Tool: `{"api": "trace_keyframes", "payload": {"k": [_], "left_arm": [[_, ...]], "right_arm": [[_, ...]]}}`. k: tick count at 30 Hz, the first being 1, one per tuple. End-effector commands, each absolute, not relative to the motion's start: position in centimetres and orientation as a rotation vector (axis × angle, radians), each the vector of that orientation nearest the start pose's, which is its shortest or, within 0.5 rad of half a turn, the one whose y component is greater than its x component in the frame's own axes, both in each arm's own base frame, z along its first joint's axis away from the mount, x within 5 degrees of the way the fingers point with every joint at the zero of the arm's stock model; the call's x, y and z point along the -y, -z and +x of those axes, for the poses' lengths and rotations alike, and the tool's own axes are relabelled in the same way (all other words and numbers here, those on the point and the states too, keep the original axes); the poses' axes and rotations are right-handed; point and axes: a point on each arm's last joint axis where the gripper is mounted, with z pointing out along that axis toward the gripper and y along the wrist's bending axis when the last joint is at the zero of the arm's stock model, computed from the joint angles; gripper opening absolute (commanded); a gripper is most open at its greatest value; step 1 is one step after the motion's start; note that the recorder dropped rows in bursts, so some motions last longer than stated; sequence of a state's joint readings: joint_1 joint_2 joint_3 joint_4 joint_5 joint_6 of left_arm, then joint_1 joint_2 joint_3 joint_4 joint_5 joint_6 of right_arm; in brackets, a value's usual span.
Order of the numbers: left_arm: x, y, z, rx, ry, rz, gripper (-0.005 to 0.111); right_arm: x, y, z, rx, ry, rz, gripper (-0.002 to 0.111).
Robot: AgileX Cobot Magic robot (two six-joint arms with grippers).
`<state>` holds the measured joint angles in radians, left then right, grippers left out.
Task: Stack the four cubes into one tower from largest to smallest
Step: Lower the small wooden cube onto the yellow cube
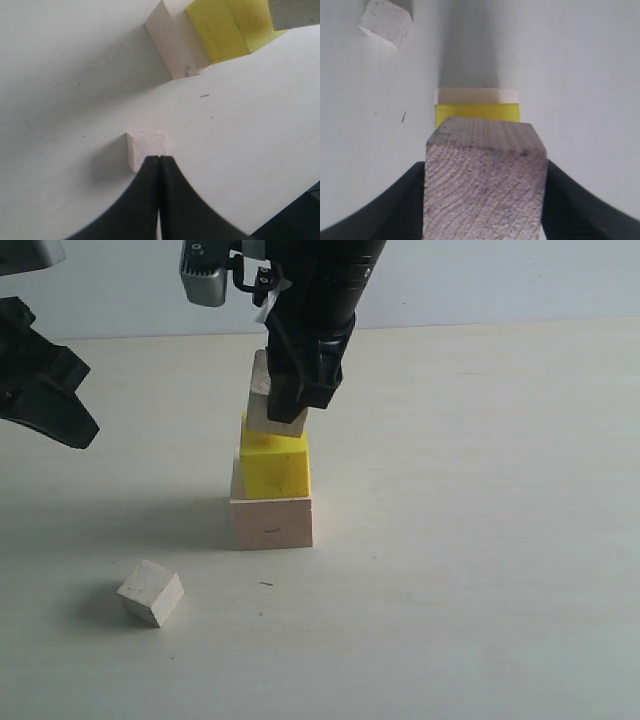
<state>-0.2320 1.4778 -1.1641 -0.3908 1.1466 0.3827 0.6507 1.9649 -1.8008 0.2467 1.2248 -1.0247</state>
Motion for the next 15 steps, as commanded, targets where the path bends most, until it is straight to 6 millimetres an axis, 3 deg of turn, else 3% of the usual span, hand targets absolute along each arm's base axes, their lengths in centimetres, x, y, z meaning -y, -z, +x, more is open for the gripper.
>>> {"api": "trace_keyframes", "payload": {"k": [1, 10, 15], "left_arm": [[9.5, -29.0, 26.5, -2.794, 0.524, 0.696, 0.000], [9.5, -29.0, 26.5, -2.793, 0.523, 0.695, 0.000], [9.5, -29.0, 26.5, -2.792, 0.526, 0.694, 0.000]], "right_arm": [[-26.7, -28.7, 31.6, -1.933, -0.271, -2.062, 0.000], [-26.5, -29.7, 31.2, -1.825, -0.261, -2.116, 0.000], [-27.0, -29.8, 30.9, -1.779, -0.341, -2.122, 0.000]]}}
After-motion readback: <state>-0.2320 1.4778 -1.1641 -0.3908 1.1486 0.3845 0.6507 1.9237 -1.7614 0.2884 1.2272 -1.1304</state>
